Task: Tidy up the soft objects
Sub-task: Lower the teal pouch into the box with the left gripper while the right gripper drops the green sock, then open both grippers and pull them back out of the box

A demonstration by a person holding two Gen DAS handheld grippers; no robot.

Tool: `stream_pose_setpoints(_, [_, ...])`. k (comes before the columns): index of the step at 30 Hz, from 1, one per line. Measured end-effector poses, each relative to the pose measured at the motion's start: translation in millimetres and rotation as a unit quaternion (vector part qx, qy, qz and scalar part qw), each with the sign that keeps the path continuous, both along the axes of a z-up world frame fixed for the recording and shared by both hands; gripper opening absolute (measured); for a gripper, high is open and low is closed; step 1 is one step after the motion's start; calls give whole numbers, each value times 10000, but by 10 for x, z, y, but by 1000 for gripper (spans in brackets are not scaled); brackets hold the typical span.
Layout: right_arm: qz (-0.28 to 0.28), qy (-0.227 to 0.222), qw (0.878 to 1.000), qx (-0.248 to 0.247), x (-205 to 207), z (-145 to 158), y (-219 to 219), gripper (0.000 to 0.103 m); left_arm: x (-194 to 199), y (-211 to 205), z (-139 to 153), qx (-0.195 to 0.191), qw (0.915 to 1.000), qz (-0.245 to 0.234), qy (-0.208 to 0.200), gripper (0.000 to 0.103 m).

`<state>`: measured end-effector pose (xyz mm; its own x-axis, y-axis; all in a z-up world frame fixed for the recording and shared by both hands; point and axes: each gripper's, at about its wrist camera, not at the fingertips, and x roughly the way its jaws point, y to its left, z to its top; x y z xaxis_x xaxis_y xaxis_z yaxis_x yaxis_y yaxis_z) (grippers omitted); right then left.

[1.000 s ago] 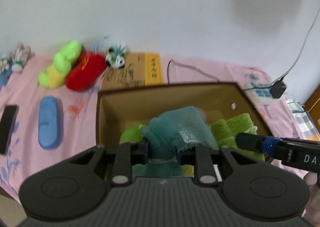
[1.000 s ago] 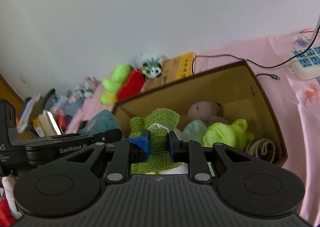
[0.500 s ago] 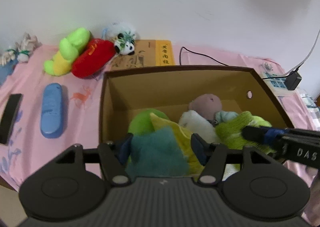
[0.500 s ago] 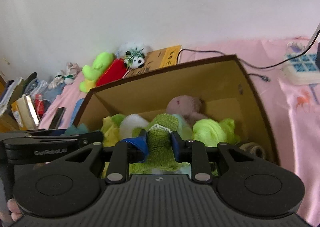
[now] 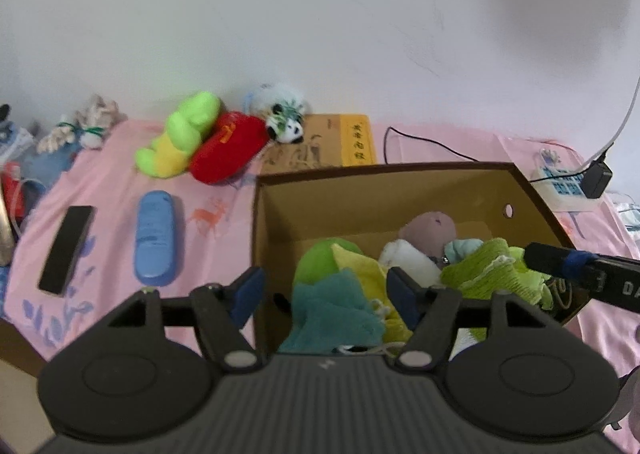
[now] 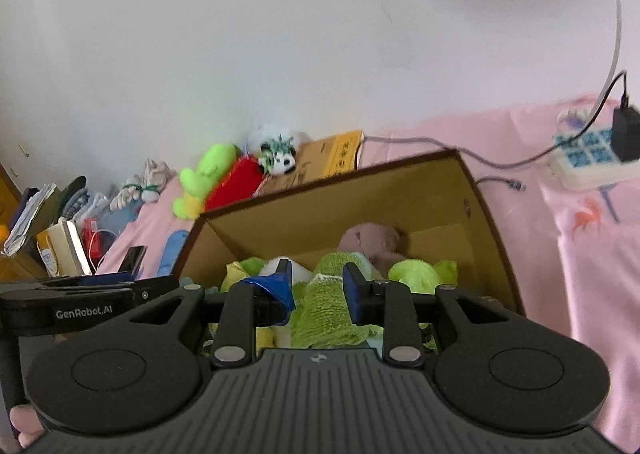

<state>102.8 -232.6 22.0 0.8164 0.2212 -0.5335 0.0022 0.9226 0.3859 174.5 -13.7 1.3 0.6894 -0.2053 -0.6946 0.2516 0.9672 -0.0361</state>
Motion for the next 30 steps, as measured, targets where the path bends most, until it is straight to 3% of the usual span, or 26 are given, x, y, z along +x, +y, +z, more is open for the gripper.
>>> stream_pose_setpoints(4, [-45, -295, 9993, -217, -181, 94, 82, 10, -136, 15, 87, 170, 9996, 200, -124, 76])
stream_pose_setpoints(6, [-95, -397, 9988, -259, -252, 115, 107, 10, -212, 16, 112, 266, 9991, 275, -190, 87])
stream_pose_setpoints(7, [-130, -437, 9986, -249, -286, 123, 114, 10, -253, 10, 127, 307, 9988, 308, -224, 88])
stream_pose_setpoints(17, [-182, -451, 9984, -283, -531, 172, 158, 11, -659, -60, 161, 611, 9968, 374, -347, 88])
stream_pose_setpoints(30, [-17, -140, 9986, -502, -847, 146, 216, 12, -975, -116, 16, 649, 9967, 475, 62, 89])
